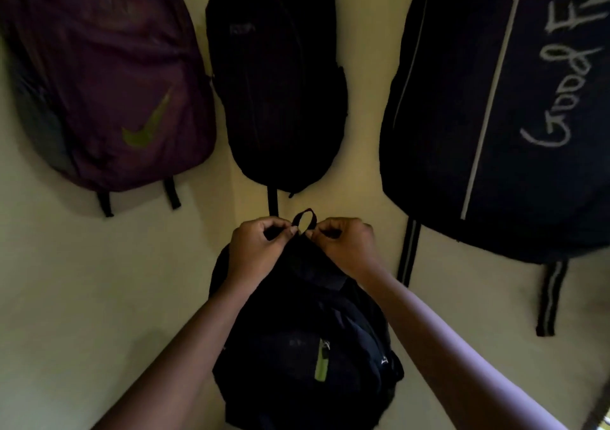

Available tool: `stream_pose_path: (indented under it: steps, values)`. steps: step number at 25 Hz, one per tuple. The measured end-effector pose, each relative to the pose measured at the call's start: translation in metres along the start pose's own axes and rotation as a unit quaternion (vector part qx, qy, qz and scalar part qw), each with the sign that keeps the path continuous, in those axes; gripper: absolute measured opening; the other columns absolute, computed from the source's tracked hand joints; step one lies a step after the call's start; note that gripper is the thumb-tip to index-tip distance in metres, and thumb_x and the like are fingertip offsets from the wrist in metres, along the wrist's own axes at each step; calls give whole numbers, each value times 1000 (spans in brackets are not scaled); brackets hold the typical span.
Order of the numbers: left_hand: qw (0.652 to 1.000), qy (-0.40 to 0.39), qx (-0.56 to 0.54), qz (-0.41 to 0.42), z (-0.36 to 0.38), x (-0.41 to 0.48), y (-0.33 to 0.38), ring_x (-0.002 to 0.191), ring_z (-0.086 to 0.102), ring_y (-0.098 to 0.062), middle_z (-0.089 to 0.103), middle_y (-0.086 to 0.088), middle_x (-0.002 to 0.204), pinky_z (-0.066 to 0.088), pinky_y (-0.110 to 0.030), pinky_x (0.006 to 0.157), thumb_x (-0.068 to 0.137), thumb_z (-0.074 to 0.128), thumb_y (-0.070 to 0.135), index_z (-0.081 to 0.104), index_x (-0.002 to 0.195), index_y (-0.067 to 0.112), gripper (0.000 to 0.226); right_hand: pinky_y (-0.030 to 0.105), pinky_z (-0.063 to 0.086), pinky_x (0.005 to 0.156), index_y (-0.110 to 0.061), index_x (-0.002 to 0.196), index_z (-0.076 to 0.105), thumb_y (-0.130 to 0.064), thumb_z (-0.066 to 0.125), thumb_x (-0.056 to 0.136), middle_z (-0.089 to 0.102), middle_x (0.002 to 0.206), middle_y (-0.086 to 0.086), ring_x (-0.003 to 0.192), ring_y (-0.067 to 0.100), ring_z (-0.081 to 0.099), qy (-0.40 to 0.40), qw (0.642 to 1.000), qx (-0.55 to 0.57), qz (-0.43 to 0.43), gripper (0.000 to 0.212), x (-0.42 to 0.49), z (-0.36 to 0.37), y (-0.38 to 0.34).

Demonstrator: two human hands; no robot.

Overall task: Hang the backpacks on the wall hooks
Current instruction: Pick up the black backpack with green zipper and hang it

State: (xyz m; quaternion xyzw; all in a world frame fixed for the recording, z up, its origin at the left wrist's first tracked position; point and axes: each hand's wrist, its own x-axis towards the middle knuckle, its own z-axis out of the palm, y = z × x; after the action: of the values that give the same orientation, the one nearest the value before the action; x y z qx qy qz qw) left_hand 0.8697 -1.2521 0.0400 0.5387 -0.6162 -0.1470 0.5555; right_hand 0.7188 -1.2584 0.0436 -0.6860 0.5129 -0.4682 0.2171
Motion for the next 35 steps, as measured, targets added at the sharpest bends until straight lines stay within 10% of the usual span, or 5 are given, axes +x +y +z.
stream_pose_path:
  steps: [9,16,35]
  values:
    - [980,124,-8,157,-9,119,97,70,54,8,66,11,82,35,8,65,83,67,21,75,85,12,12,21,52,71,-23,84,75,-34,70,80,69,77,-10,74,6,63,110,987,-63,-97,12,111,-71,-101]
    - [960,165,-95,204,-14,226,156,85,57,-4,68,4,90,42,-15,77,84,66,23,73,91,12,15,24,50,79,-23,96,75,-36,67,81,75,103,-1,95,18,68,230,956,-125,-132,21,194,-101,-177]
    - [902,151,-154,374,10,476,317,101,62,-26,70,-11,106,46,-32,84,88,58,21,67,97,6,20,37,33,88,-22,90,76,-29,55,84,73,95,6,95,25,61,547,781,-255,-161,23,401,-191,-291]
